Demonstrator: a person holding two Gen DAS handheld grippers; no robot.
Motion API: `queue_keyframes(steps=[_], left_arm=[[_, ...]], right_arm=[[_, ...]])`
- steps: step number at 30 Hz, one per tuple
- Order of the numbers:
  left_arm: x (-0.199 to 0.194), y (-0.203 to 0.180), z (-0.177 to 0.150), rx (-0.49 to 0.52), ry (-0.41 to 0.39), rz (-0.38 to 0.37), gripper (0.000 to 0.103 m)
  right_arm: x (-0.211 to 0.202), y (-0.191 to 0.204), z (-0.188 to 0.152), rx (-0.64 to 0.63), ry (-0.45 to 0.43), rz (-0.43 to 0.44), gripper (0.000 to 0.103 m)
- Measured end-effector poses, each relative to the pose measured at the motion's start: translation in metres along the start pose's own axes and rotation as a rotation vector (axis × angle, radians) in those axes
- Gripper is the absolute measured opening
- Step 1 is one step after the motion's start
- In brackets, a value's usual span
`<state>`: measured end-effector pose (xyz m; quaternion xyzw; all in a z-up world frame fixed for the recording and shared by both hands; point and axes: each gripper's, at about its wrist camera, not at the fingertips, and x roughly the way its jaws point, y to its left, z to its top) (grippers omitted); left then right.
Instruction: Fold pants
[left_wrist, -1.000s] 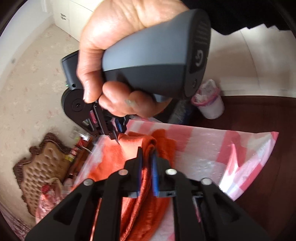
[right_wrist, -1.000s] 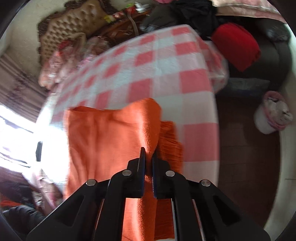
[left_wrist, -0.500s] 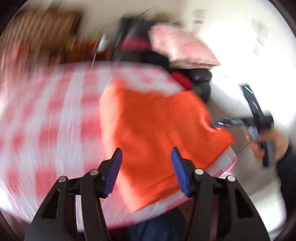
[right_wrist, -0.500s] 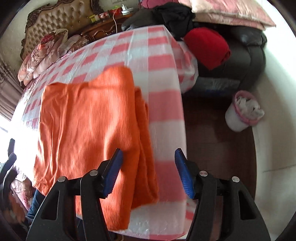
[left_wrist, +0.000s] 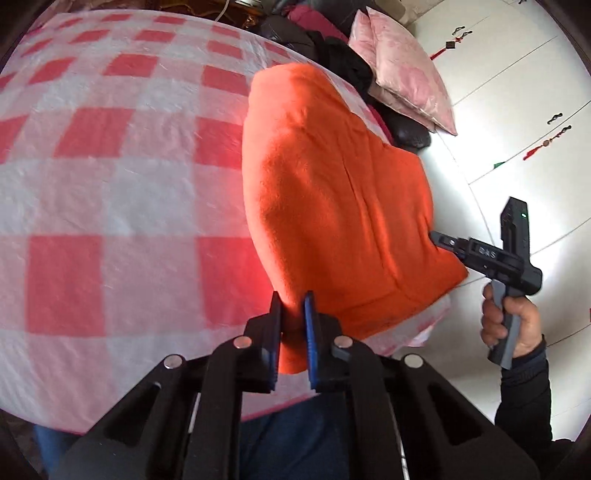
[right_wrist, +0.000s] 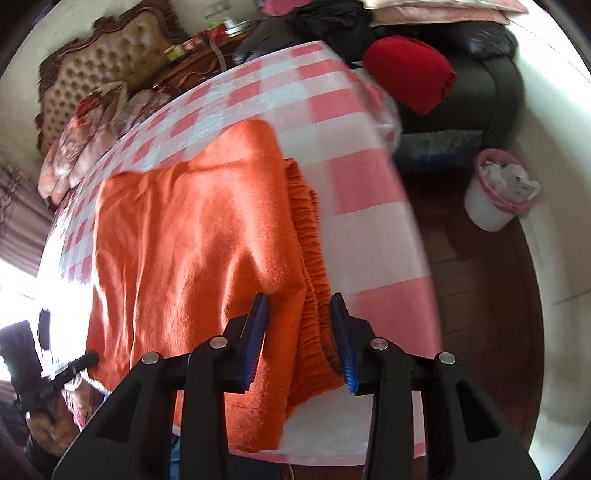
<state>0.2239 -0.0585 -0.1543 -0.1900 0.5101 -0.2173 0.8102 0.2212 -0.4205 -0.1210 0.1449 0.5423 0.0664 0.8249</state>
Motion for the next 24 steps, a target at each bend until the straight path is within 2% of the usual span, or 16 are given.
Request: queue_keyframes(steps=[2,4,5,8,9,10,11,12,14,17,18,20,21,22,24], left_arm=[[-0.002,0.009,0.001,0.014,0.014,-0.003,0.012],[-0.006,0.011,0.0,0.009,0.008,-0.005,0.026],[-0.012,0.012,0.001,0.01,-0.012,0.003,0.027],[-0.046,0.002,0.012,0.105,-0.213,0.057,0.027],[-0.054,-0.006,0.022,0.173,-0.284,0.091,0.027],[-0.054,-0.016,0.033,0.255,-0.328,0.112,0.028],[-0.049,-0.024,0.044,0.316,-0.34,0.105,0.03],[-0.037,-0.033,0.061,0.384,-0.339,0.09,0.031],[-0.015,-0.037,0.09,0.434,-0.329,0.078,0.03],[0.026,-0.037,0.132,0.444,-0.234,-0.017,0.026],[0.042,-0.033,0.146,0.433,-0.18,-0.019,0.019],[0.067,-0.025,0.167,0.412,-0.125,0.043,0.014],[0.079,-0.016,0.181,0.388,-0.1,0.067,0.006],[0.085,-0.01,0.191,0.359,-0.098,0.089,0.002],[0.082,0.002,0.2,0.329,-0.128,0.131,0.002]], right_arm=[[0.004,0.011,-0.005,-0.013,-0.025,0.006,0.038],[0.003,0.012,-0.006,-0.001,-0.047,-0.031,0.038],[-0.003,0.013,-0.007,0.018,-0.057,-0.067,0.039],[-0.039,0.024,-0.015,0.047,-0.161,-0.169,0.041],[-0.051,0.033,-0.017,0.035,-0.197,-0.182,0.041],[-0.06,0.051,-0.021,0.002,-0.233,-0.167,0.041],[-0.064,0.067,-0.022,-0.029,-0.255,-0.143,0.042],[-0.062,0.092,-0.027,-0.069,-0.271,-0.108,0.043],[-0.043,0.127,-0.038,-0.112,-0.279,-0.089,0.045],[0.0,0.155,-0.054,-0.197,-0.285,-0.208,0.045],[0.009,0.154,-0.056,-0.19,-0.277,-0.231,0.045],[0.032,0.143,-0.061,-0.13,-0.199,-0.232,0.046],[0.033,0.141,-0.066,-0.143,-0.223,-0.226,0.046],[0.033,0.142,-0.068,-0.16,-0.22,-0.23,0.046],[0.033,0.141,-0.067,-0.15,-0.211,-0.217,0.046]])
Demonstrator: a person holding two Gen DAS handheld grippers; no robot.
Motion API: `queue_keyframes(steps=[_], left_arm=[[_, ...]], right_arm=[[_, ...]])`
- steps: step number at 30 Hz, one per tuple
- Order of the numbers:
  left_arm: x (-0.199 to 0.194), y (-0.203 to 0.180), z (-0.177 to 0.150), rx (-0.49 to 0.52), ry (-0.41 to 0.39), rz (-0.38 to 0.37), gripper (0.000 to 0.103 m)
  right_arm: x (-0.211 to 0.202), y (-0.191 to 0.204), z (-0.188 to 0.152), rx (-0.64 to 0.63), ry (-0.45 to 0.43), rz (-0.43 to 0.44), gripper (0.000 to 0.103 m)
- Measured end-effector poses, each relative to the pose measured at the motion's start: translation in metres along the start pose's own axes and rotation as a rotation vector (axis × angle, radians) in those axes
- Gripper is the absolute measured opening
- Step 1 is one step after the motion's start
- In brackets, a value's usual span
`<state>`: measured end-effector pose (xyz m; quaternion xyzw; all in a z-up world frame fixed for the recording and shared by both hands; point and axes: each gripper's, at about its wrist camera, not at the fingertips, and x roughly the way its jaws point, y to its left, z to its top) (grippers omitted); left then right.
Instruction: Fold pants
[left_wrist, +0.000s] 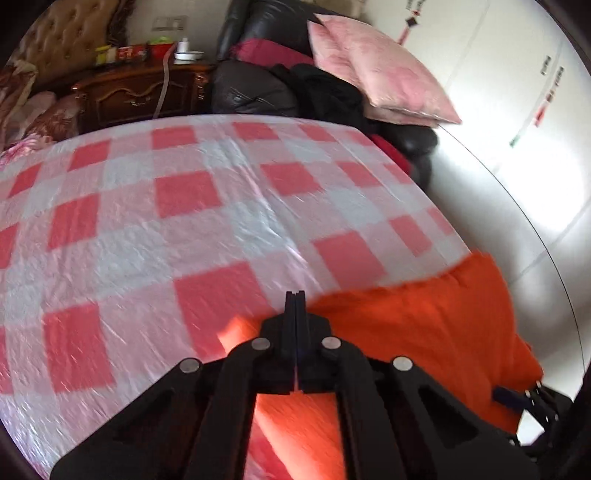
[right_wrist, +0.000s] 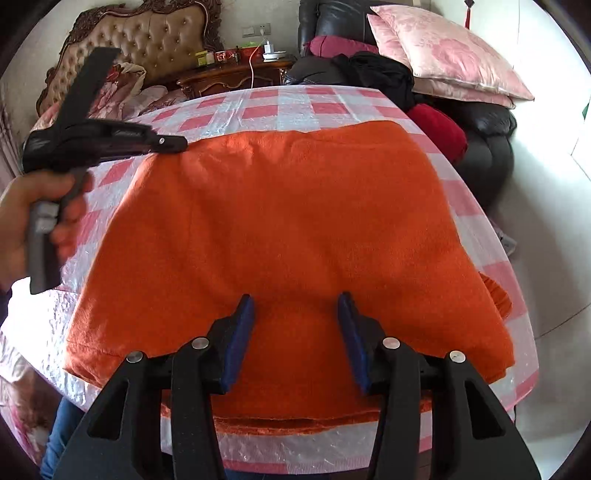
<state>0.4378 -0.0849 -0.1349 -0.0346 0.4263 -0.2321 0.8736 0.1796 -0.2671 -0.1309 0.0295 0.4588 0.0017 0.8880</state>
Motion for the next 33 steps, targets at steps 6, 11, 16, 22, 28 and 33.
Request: queue_keyframes(steps=[6,11,16,22,28,33], left_arm=[[-0.052,-0.01,-0.01,-0.032,-0.163,0.073,0.027],[-0.065,-0.054,-0.036,0.063,-0.206,0.134,0.038],[-0.048,-0.074,-0.04,0.028,-0.127,0.171,0.024],[-0.01,-0.069,-0.04,-0.005,-0.035,0.246,0.02],[-0.012,-0.073,-0.044,0.027,-0.047,0.267,0.02],[-0.065,-0.096,-0.066,0.051,-0.1,0.262,0.024]], right_arm=[[-0.01,-0.008,0.013,0.048,0.056,0.059,0.046],[-0.027,-0.032,0.069,0.107,-0.031,0.048,0.067],[0.013,-0.048,0.121,0.086,-0.039,-0.031,0.067],[0.075,-0.074,0.118,0.096,0.029,-0.111,0.073],[0.074,-0.085,0.11,0.136,0.006,-0.096,0.077],[0.029,-0.074,0.099,0.121,-0.039,-0.142,0.078]])
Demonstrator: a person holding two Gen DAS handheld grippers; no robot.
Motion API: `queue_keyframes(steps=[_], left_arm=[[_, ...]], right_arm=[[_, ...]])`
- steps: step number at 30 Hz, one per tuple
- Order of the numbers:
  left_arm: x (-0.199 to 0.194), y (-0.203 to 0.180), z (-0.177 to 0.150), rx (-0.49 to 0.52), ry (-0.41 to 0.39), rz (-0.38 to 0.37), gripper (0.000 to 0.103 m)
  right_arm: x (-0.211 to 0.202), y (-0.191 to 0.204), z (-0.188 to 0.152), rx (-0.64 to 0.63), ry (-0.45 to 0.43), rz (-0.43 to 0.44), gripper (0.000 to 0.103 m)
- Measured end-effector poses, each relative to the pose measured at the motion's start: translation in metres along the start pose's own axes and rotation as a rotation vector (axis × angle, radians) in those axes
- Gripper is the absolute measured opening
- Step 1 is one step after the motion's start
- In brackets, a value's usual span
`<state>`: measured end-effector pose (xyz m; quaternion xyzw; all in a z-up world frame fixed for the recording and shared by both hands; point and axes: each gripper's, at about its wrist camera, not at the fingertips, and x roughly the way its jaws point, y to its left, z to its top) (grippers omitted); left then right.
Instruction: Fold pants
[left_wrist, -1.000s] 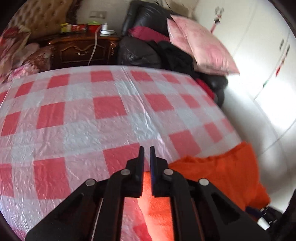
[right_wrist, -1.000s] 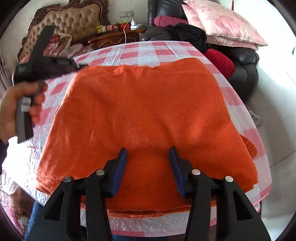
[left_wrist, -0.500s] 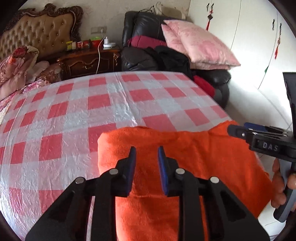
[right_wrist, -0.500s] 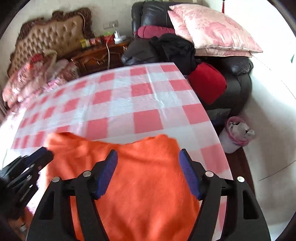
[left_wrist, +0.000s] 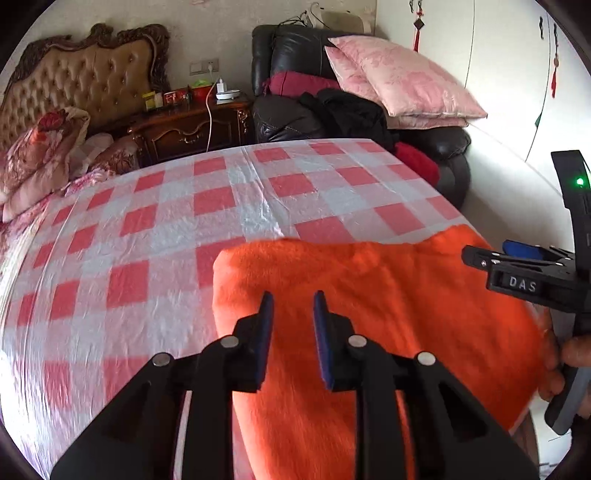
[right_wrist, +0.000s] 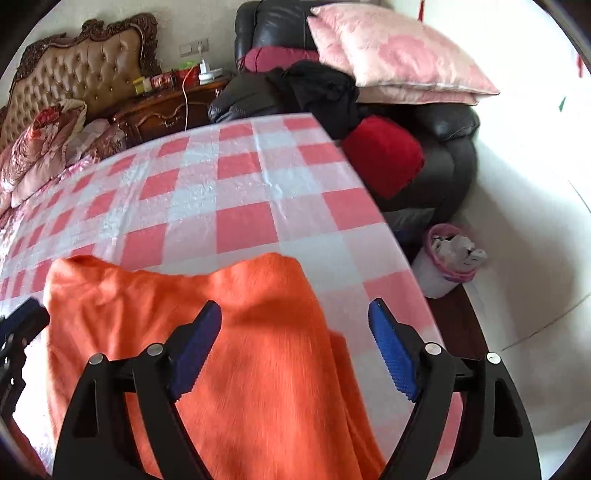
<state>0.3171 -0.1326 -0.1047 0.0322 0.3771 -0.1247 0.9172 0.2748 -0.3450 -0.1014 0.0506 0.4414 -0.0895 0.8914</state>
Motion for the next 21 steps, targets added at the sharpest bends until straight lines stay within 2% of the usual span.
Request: queue_keyframes(steps=[4,6,8,9,11,12,15,21], left_arm=[[-0.022,-0.005,-0.039,-0.034,0.053,0.0,0.024],[-0.019,-0.01,-0.059,-0.036,0.116,-0.017,0.024],[-0.014,-0.016,-0.072,-0.017,0.147,-0.002,0.025],[-0.014,-0.016,-0.075,-0.016,0.144,0.001,0.025],[-0.022,-0.017,-0.075,-0.019,0.119,-0.004,0.031],[-0.028,-0.017,-0.074,-0.016,0.098,-0.003,0.036],[-0.046,-0.021,-0.075,-0.014,0.056,-0.009,0.041],[-0.051,-0.035,-0.097,0.01,0.087,-0.013,0.044]], right_arm=[[-0.02,-0.002,-0.026,0.011,0.022,-0.007,0.078],[-0.021,-0.002,-0.041,0.005,0.042,-0.013,0.078],[-0.012,-0.006,-0.058,0.013,0.09,-0.017,0.08],[-0.008,-0.009,-0.065,0.024,0.106,-0.008,0.08],[-0.014,-0.011,-0.07,0.026,0.085,-0.012,0.08],[-0.02,-0.011,-0.07,0.019,0.078,-0.026,0.08],[-0.049,-0.012,-0.074,0.017,0.027,-0.043,0.081],[-0.068,-0.012,-0.099,0.031,0.026,-0.037,0.081]])
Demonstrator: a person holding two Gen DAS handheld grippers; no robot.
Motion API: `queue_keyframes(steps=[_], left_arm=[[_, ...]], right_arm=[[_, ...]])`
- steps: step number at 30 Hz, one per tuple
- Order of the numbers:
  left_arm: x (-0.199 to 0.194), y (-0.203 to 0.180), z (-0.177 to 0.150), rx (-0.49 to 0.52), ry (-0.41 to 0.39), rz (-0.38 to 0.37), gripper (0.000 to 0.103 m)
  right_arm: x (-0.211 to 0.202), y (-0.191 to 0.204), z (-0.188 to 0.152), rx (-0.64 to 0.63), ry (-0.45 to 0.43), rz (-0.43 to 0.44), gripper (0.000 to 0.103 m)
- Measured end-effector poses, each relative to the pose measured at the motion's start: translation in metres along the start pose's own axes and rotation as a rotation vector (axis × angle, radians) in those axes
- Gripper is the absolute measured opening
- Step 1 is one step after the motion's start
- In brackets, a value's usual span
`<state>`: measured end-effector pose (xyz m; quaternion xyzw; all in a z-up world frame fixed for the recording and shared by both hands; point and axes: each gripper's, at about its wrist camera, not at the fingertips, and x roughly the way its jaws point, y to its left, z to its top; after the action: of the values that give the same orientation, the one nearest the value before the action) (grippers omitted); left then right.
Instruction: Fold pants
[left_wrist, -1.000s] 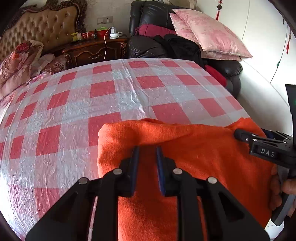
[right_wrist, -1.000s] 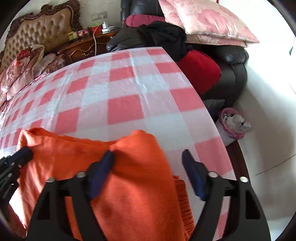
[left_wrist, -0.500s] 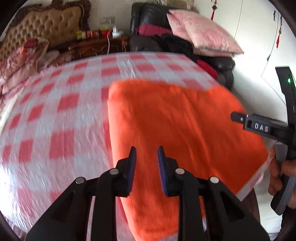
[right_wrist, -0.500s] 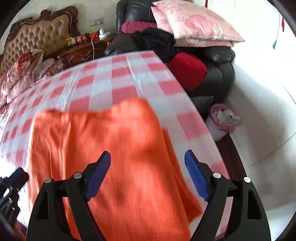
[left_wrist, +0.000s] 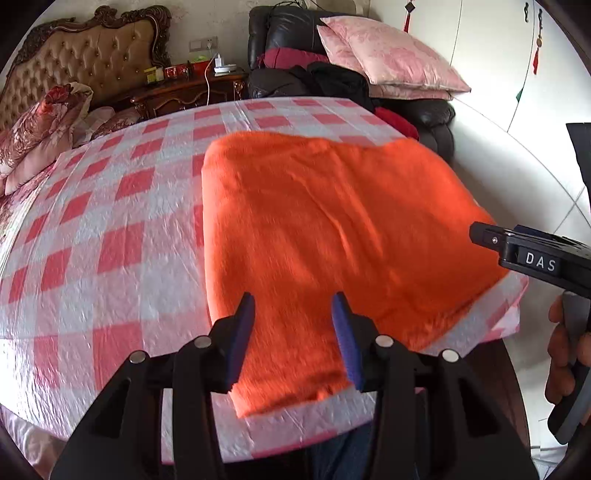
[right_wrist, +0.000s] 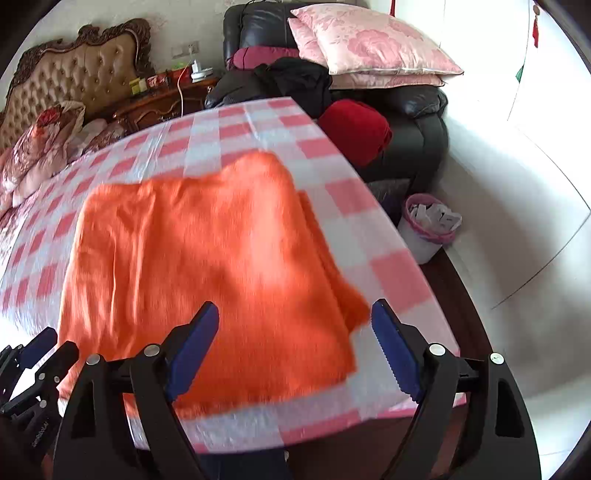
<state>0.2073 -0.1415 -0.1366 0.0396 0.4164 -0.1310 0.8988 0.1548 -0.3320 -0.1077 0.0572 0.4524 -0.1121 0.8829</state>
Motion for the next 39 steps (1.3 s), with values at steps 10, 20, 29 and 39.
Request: queue_keyframes(steps=[10,20,29,39], left_arm=[[0.008,0.014,-0.023,-0.028,-0.031,0.011,0.074],[0.009,-0.066,0.089,0.217,-0.119,-0.234,0.04],[0.122,-0.141,0.154,0.306,0.037,-0.213,0.025],[0.094,-0.146,0.148,0.242,-0.043,-0.27,0.031]], right_arm=[[0.026,-0.027,-0.031,0.088,0.013,0.106,0.086],[0.001,-0.034,-0.033,0.1,-0.058,0.05,0.077],[0.002,-0.037,-0.035,0.066,-0.049,0.057,0.051],[0.002,-0.038,-0.036,0.076,-0.03,0.076,0.051]])
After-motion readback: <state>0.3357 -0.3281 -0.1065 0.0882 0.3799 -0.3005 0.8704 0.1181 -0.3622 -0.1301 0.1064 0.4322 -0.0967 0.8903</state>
